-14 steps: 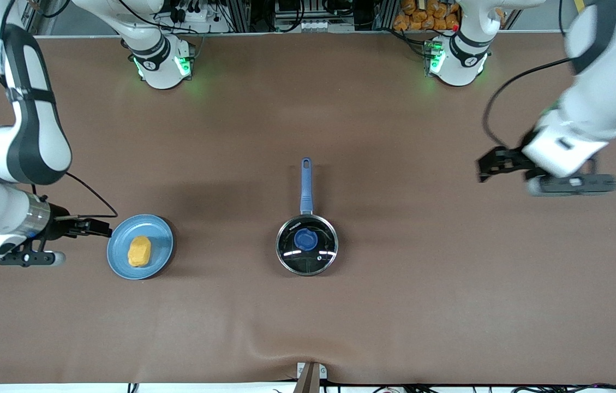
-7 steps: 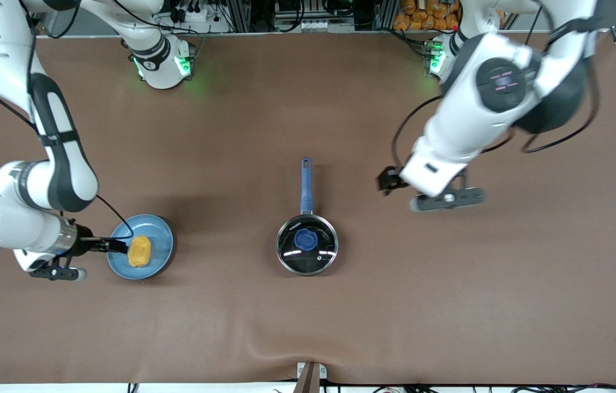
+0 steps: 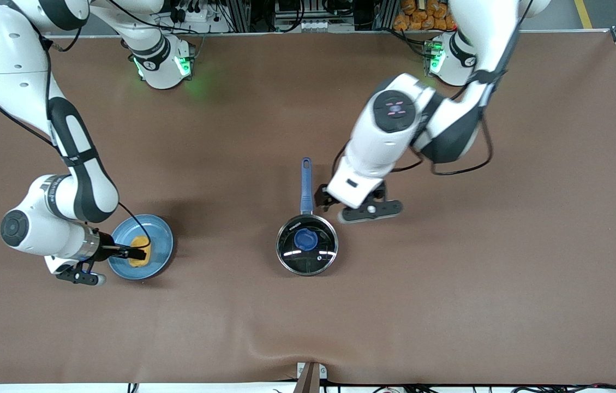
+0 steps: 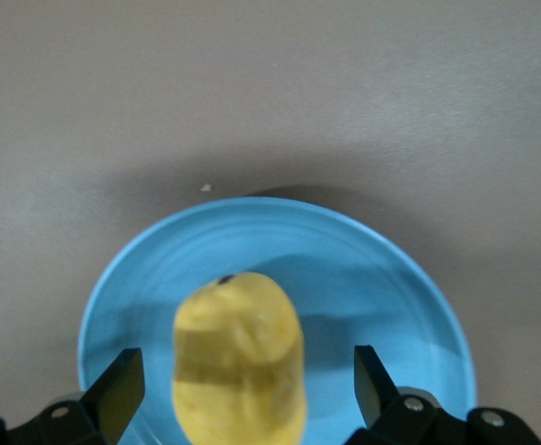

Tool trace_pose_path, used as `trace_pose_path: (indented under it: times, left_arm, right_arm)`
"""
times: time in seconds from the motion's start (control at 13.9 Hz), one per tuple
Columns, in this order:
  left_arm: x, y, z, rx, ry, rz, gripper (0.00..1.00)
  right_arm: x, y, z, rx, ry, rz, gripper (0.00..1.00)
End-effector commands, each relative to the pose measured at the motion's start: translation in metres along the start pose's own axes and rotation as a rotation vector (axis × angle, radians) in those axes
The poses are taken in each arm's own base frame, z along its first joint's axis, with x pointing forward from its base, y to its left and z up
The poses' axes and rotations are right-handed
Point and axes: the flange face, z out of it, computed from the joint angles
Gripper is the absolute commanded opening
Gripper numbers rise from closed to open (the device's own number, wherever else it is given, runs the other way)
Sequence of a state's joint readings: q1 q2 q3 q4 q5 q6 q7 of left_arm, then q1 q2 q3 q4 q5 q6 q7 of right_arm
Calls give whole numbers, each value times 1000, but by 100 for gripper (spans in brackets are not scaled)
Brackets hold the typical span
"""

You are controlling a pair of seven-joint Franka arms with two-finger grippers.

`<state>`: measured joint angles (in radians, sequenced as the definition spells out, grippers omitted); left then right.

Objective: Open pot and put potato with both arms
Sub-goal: 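Reach the right gripper to the potato while the left gripper reaches the lid, then grasp the potato with the right gripper while the left gripper grasps the knob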

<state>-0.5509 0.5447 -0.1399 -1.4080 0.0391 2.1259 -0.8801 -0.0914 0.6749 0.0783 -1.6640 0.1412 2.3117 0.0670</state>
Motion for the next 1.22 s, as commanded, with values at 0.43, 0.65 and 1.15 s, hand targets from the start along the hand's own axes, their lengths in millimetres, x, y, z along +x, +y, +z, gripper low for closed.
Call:
trace_pose_path:
  times: [0.43,0.65,1.15]
  left_arm:
    - [-16,54,88,-29,156,43,100]
    - [-21,57,111,-14,197,66,100]
    - [-17,53,131,-14,211,68,100]
  right_arm:
    - [-16,-13,32,6,51,7,87]
    - [-11,-15,20,5,-2,-5,36]
    - [-4,-22,-4,6,4,-111,0]
